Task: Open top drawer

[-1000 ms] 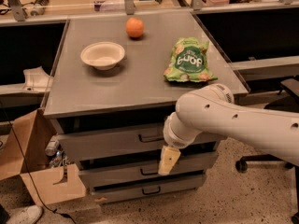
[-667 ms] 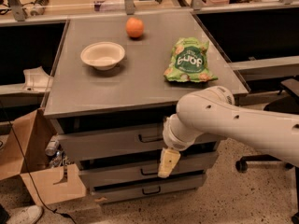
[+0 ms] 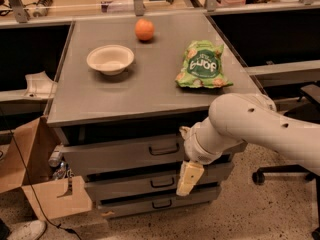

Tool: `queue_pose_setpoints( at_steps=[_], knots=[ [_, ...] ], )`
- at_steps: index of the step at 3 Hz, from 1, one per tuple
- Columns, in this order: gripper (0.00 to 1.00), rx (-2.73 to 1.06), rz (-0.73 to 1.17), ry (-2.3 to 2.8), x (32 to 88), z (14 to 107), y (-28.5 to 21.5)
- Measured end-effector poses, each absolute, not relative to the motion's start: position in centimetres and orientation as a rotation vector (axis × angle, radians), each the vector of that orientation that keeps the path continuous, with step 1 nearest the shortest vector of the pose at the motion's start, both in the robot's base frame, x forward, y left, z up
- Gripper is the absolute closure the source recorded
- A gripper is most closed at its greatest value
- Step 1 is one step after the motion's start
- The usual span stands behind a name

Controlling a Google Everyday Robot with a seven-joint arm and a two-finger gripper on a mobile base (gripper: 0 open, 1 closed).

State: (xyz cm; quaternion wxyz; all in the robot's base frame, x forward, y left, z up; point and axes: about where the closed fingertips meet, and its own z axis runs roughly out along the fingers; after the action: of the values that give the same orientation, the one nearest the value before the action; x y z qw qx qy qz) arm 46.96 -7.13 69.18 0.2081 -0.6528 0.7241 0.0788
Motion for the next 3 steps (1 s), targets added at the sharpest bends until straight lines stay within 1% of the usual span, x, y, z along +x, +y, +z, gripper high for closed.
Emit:
queue_pose_setpoints(
  at_steps=[1,2,3],
  knots=[
    [0.00,-1.816,0.228,2.012,46.8,69.2,-7.1],
    [0.00,-1.827,0.149,2.010,48.0,69.3,-7.1],
    [0.00,-1.843,0.058,1.994,50.5,69.7,-6.9]
  ],
)
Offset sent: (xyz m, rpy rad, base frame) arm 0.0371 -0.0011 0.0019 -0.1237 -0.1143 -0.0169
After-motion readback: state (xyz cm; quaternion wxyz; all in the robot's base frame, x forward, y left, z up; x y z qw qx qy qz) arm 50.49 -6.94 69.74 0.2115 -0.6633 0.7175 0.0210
